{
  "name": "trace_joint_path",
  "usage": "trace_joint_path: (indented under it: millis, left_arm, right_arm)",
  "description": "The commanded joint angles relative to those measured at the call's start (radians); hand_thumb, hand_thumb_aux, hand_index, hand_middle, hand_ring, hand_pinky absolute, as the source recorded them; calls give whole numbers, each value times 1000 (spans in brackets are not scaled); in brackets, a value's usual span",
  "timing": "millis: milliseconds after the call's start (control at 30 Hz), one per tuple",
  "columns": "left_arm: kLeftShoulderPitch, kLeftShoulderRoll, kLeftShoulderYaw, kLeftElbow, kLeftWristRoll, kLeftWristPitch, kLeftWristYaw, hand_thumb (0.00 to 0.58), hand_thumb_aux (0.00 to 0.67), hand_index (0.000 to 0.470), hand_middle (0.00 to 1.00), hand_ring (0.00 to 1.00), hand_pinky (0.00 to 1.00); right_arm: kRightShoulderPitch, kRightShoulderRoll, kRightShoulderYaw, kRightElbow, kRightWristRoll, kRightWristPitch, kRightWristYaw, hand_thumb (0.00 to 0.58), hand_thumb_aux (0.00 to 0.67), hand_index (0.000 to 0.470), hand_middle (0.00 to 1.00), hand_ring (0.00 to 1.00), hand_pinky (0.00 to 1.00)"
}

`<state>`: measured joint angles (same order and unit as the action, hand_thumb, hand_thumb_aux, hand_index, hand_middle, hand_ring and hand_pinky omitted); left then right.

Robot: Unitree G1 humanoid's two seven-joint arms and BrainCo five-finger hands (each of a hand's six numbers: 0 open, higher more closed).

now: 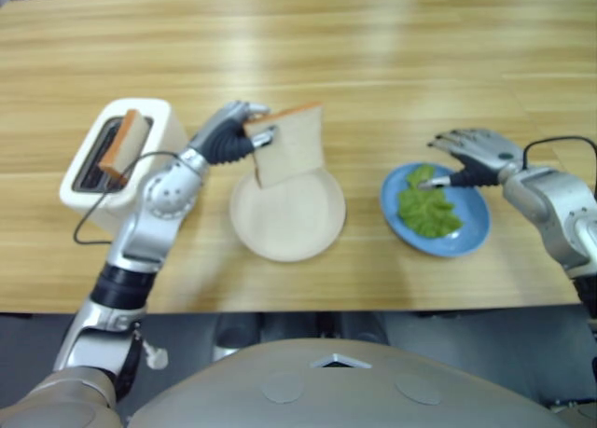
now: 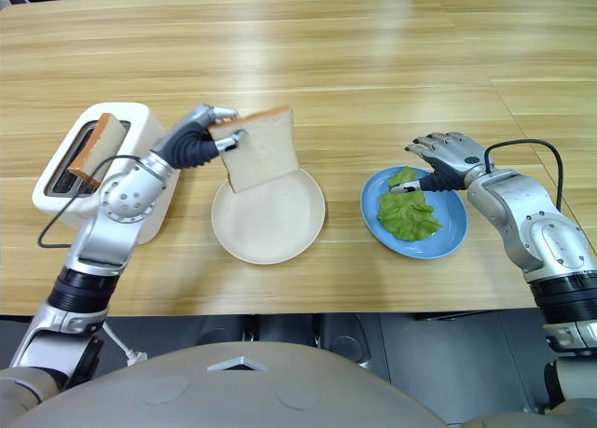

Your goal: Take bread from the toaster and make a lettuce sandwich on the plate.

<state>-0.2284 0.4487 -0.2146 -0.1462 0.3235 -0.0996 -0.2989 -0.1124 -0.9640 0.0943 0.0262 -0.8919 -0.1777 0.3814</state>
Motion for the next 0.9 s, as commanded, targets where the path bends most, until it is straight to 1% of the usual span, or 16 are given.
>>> trace_joint_path:
  millis: [33,233,400,600,900]
  left_arm:
    - [-15,-26,-40,148,21,-16,-3,580,670,460,1000,1000,1000]
    - [-77,-69,-102,399,63,-65,13,580,670,460,1000,1000,1000]
    - [-103,-83,-128,525,95,-102,38,580,670,460,1000,1000,1000]
    - [-106,-88,-148,606,110,-129,36,580,670,460,1000,1000,1000]
    - [-95,-85,-161,632,106,-128,3,580,670,460,1000,1000,1000]
  right_arm:
    - [3,-7,59,-6,-13,-9,56,0,0,0,0,0,0]
    - [50,-37,95,-26,-32,0,134,0,0,0,0,0,0]
    - [51,-34,131,-1,-59,-1,158,0,0,0,0,0,0]
    - [51,-69,169,21,-142,5,165,0,0,0,0,0,0]
    - [5,-72,210,95,-263,28,88,0,0,0,0,0,0]
